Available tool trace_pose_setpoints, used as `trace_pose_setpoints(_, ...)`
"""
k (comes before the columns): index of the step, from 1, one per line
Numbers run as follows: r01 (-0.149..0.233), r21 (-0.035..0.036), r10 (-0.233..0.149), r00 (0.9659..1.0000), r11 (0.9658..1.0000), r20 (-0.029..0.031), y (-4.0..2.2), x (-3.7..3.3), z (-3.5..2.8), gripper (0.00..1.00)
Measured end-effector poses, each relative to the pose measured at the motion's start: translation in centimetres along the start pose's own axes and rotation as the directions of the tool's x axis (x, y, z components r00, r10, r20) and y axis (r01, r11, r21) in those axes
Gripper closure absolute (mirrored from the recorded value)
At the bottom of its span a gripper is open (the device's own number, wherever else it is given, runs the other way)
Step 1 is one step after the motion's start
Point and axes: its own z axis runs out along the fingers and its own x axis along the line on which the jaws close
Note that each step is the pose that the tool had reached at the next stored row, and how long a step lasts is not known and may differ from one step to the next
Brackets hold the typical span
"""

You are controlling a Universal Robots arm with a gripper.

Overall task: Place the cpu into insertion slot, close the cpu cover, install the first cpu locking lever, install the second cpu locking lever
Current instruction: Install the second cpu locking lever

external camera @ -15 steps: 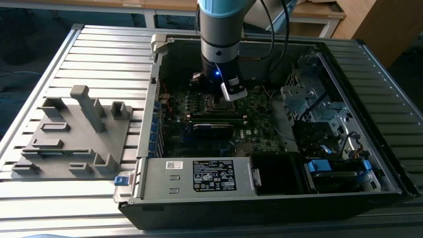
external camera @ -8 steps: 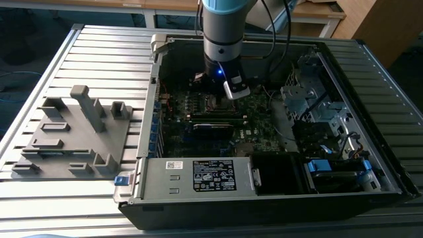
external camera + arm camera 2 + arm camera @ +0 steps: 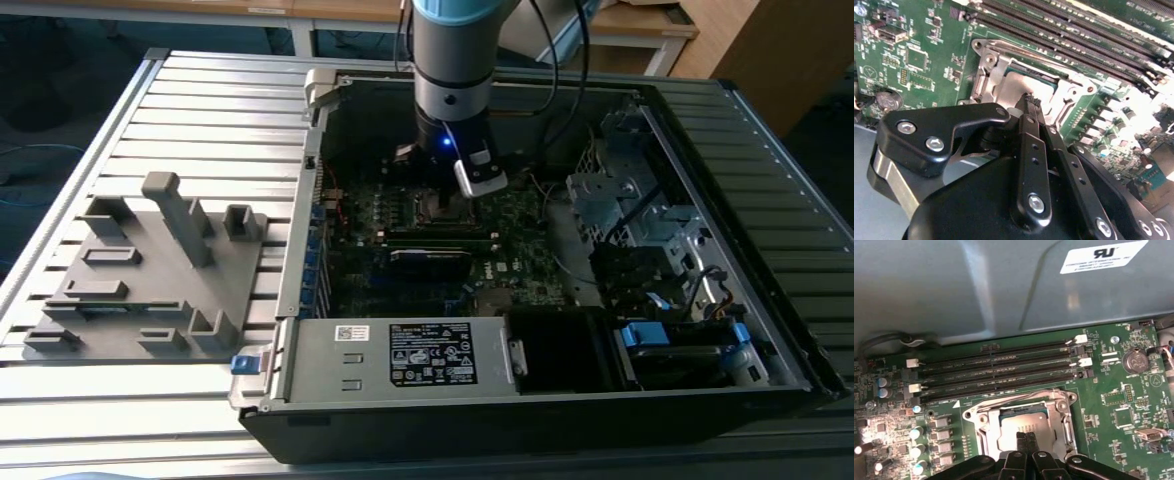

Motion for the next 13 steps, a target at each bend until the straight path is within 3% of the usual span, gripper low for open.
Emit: trace_pose_setpoints(13, 0.006, 0.0017, -0.006, 1.0, 1.0, -0.0004, 0.04, -0.06, -0.02, 0.89)
